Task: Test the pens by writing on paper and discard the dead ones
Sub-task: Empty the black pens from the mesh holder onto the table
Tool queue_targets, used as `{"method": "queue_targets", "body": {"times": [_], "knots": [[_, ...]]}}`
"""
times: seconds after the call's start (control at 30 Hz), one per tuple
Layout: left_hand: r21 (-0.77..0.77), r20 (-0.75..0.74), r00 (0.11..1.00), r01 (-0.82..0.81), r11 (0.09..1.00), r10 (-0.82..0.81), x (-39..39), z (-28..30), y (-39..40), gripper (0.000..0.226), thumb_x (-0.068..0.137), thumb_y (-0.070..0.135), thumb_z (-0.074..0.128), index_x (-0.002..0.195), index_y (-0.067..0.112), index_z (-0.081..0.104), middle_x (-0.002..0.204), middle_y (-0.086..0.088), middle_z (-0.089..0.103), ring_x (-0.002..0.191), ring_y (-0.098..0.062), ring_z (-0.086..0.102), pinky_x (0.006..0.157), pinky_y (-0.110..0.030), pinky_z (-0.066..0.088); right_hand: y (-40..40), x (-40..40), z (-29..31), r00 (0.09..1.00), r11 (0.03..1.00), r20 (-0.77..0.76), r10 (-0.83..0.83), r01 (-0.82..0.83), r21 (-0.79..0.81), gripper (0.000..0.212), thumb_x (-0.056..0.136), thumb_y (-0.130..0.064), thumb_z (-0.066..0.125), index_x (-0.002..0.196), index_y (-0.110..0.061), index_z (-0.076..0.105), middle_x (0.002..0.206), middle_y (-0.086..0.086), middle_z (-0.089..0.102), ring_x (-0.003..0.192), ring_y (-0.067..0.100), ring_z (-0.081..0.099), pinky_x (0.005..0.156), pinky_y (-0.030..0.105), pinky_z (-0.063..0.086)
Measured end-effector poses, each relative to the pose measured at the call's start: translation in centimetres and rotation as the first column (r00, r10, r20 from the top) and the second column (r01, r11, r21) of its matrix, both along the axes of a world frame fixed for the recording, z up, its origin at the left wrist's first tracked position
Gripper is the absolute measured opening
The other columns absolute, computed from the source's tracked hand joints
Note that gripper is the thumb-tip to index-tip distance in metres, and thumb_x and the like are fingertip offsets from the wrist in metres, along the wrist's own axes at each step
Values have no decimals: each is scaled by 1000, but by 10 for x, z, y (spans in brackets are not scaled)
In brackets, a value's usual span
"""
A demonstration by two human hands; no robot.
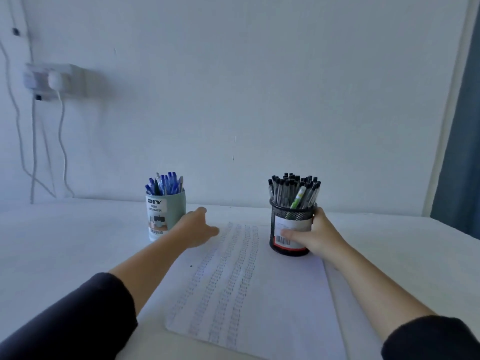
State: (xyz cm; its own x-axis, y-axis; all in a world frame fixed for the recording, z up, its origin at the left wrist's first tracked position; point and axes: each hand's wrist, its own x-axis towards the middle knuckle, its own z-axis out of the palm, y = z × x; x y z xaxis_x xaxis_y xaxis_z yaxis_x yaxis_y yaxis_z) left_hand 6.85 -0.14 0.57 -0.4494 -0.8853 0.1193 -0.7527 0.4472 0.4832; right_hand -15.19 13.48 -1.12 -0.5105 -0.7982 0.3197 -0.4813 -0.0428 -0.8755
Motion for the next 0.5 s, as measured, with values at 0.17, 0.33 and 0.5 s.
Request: {"method": "queue_targets", "body": {"times": [0.17,0.33,0.5], "knots": [[-27,-57,996,-69,997,67,30,-7,-21,62,93,34,57,146,14,31,142,-13,45,125,-27,47,96,-33,41,-4,-4,3,999,999,-45,-6,8,46,74,67,-16,86,123,-15,38,117,1,57,107,20,56,91,34,45],[-22,-77,993,-90,996,88,35,-10,-28,60,92,39,58,144,15,36,140,-13,47,123,-25,49,93,-30,41,-5,-7,3,997,996,-75,-31,36,76,80,62,-23,89,127,-13,43,118,0,60,109,21,59,94,37,47],[-15,-189,979,68,998,-70,10,-1,-13,73,81,44,70,143,20,38,140,-11,47,126,-24,47,96,-32,40,0,-3,7,996,997,-64,-66,69,42,70,62,-18,88,118,-15,47,111,-1,60,104,20,58,83,30,45]]}}
